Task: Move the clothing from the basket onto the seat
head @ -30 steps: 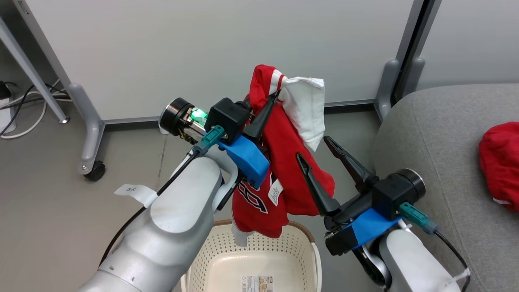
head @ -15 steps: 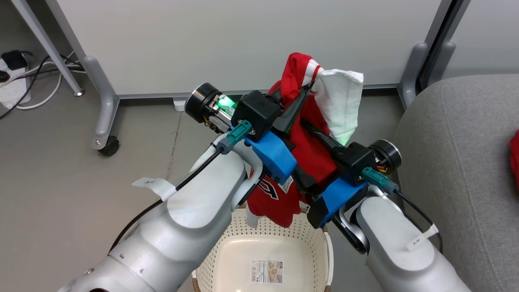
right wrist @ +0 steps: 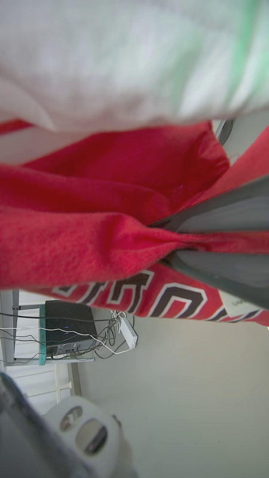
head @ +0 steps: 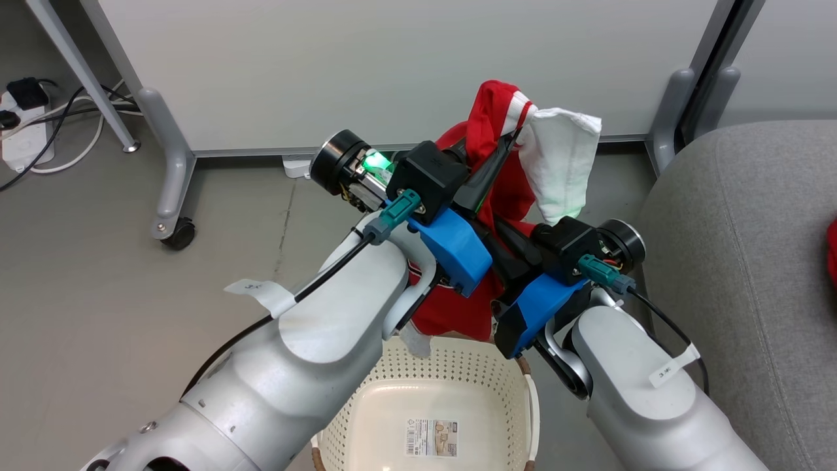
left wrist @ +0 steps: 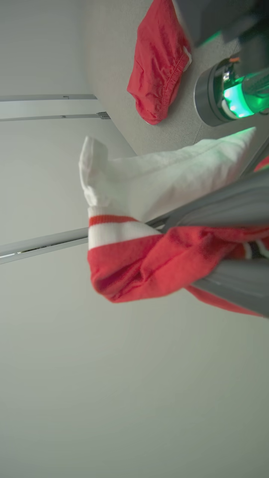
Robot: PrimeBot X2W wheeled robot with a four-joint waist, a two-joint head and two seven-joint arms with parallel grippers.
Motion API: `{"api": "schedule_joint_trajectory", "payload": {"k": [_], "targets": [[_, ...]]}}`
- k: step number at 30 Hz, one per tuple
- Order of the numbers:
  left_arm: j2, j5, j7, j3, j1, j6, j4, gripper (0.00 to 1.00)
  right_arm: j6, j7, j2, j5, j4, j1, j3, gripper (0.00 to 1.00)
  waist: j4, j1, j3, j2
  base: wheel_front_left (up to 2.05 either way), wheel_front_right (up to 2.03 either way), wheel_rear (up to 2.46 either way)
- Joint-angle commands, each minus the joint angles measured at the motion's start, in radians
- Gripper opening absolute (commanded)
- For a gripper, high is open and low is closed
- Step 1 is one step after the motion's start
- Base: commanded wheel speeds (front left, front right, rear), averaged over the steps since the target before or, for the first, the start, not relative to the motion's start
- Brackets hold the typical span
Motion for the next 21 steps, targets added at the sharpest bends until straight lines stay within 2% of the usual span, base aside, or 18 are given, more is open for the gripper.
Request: {"api": "schedule_joint_trajectory", "payload": {"k": [1, 21], "targets": [[-0.001, -0.003, -0.005, -0.004, -0.018, 0.006, 0.0, 0.0, 0.001, -0.004, 0.002, 0.005, -0.006, -0.011, 0.0, 0.0, -0.002, -0.0001, 0.0, 0.0, 0.0, 0.0, 0.0], [-0.001, -0.005, -0.005, -0.01, 0.004, 0.008, 0.005, 0.0, 0.001, -0.004, 0.002, 0.015, -0.026, 0.011, 0.007, 0.0, 0.0, -0.0001, -0.008, 0.0, 0.0, 0.0, 0.0]]}}
